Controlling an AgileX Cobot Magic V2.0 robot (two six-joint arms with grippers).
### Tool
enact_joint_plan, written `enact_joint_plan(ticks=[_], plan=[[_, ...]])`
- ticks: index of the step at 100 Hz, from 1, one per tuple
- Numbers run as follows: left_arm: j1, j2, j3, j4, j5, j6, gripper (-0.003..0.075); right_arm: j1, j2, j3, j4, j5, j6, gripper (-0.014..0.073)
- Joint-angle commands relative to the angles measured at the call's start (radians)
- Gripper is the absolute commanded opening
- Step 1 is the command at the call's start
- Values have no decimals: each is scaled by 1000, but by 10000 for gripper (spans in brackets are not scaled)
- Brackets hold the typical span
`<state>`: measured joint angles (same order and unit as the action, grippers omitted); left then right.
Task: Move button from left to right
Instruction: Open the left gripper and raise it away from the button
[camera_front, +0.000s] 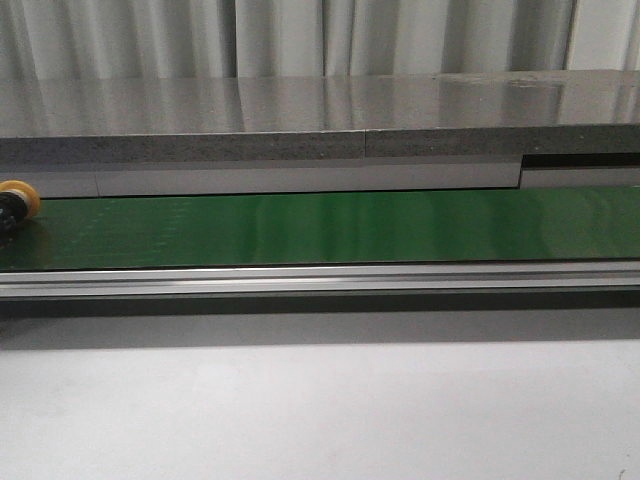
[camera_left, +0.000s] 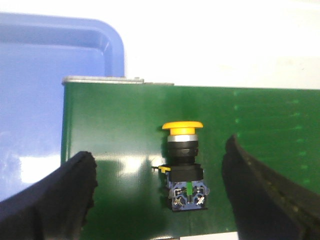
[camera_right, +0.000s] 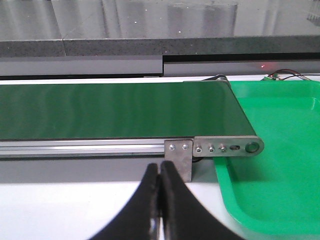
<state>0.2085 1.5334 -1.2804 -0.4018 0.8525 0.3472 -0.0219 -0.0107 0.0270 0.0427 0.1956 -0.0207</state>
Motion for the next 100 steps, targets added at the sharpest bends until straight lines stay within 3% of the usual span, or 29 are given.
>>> enact_joint_plan(ticks=[1, 36, 70, 100], plan=[[-18, -135, 42, -80, -114, 46, 515, 1, -19, -14, -11, -79, -1, -67], [-206, -576, 440, -64, -430, 66, 515, 1, -19, -14, -11, -79, -1, -67], [-213, -996, 792, -63, -661, 66, 515, 1, -19, -14, -11, -79, -1, -67], [-213, -1099, 982, -63, -756, 66, 515, 1, -19, -14, -11, -79, -1, -67]])
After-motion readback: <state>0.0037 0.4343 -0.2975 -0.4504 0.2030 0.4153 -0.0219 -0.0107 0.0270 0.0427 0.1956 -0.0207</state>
